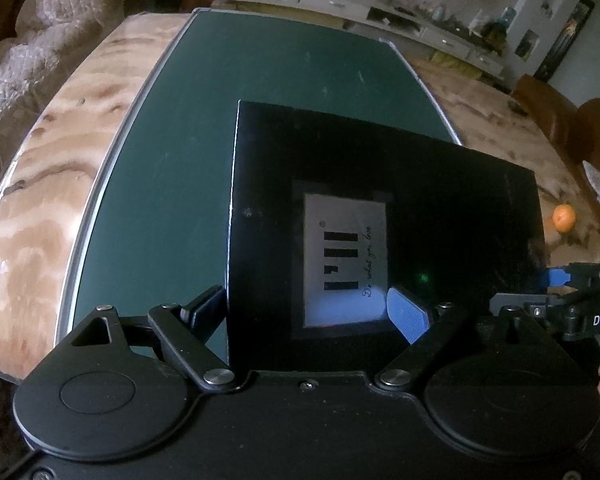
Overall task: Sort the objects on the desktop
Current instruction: 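Lower the black box flat onto the table with both tools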
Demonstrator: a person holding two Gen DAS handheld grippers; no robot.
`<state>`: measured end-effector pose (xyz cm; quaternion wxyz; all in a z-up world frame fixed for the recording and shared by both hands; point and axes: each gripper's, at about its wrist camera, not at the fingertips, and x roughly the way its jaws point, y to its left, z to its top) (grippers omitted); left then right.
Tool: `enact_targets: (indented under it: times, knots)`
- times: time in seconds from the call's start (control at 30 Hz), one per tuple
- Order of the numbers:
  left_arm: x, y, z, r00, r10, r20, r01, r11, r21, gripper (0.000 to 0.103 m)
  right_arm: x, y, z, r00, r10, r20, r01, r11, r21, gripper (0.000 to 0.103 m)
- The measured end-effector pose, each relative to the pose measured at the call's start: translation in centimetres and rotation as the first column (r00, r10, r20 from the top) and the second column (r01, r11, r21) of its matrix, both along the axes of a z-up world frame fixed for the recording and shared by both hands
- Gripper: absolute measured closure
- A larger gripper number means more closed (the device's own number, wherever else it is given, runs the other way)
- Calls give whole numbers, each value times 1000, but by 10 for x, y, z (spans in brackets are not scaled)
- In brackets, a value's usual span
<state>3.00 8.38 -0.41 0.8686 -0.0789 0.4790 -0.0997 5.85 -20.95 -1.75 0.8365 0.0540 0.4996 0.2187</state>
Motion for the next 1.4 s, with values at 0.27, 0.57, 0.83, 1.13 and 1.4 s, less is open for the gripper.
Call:
enact_targets:
  times: [0.27, 0.57, 0.83, 1.13, 1.4]
  knots:
    - [9, 3, -15, 999, 26, -38, -27, 999, -24, 16, 9, 6, -9, 1000, -6, -21, 5, 1000, -15, 0]
    - [24, 4, -28, 997, 32, -69, -34, 999, -27, 15, 17, -1, -22, 998, -18, -55, 17, 1000, -14, 0]
    - [26, 6, -38, 996, 27, -90, -30, 999, -31, 15, 19, -9, -34, 996, -21, -83, 20, 1000, -8, 0]
    - [30, 7, -48, 994, 39, -107, -43, 998, -36, 13, 23, -12, -40, 996, -16, -90, 15, 1000, -9, 0]
    - [33, 21, -56, 986, 70, -151, -84, 993, -86, 12, 22, -21, -37, 998, -35, -61, 33, 999, -31, 0]
